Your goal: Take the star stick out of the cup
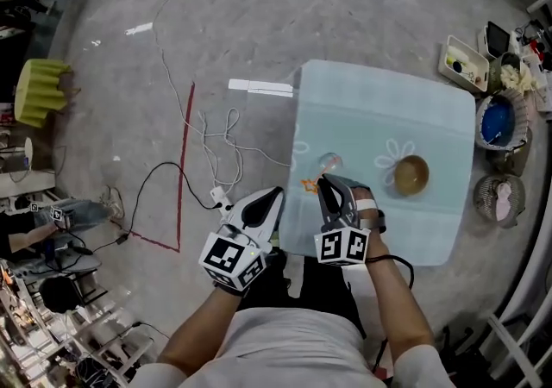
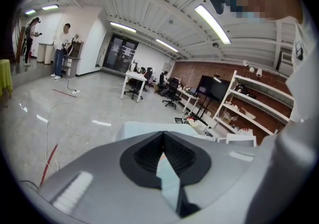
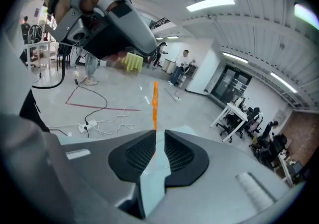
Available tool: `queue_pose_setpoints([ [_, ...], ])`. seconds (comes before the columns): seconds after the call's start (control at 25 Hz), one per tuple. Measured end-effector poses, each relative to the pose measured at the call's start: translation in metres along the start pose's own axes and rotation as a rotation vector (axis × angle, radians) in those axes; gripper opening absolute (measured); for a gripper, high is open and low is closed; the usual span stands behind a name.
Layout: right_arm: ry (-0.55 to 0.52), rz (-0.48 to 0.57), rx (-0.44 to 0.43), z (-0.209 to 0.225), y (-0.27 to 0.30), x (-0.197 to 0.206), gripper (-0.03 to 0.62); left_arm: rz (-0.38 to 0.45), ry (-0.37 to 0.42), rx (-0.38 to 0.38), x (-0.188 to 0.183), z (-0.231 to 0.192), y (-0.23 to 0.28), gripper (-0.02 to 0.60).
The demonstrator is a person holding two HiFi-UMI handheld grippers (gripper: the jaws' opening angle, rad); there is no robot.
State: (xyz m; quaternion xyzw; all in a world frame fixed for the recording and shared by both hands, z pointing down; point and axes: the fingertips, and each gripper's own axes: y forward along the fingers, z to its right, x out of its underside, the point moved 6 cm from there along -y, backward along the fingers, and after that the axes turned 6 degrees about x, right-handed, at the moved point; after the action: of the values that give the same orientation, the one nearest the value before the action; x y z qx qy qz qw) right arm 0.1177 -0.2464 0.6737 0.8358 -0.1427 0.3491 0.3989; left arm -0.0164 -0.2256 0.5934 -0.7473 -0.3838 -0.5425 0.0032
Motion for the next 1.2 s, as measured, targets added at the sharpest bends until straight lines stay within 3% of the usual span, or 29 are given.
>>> queue_pose_setpoints([
  [0.4, -0.046, 0.017, -0.04, -0.008, 0.015, -0.004, 0.041, -0.006, -0.002, -0.039, 0.003, -0.006, -0.008, 0.006],
  [0.8, -0.056, 0.021, -0.014, -0.009, 0.012, -0.008, 0.029, 0.008, -0.005, -0.062, 0.005, -0.009, -0.023, 0.006],
  [1.2, 0.105, 0.044, 0.041, 0.023, -0.017, -0.024, 0.028, 0.041, 0.03, -0.023, -0.008, 0.003, -0.025, 0.006],
])
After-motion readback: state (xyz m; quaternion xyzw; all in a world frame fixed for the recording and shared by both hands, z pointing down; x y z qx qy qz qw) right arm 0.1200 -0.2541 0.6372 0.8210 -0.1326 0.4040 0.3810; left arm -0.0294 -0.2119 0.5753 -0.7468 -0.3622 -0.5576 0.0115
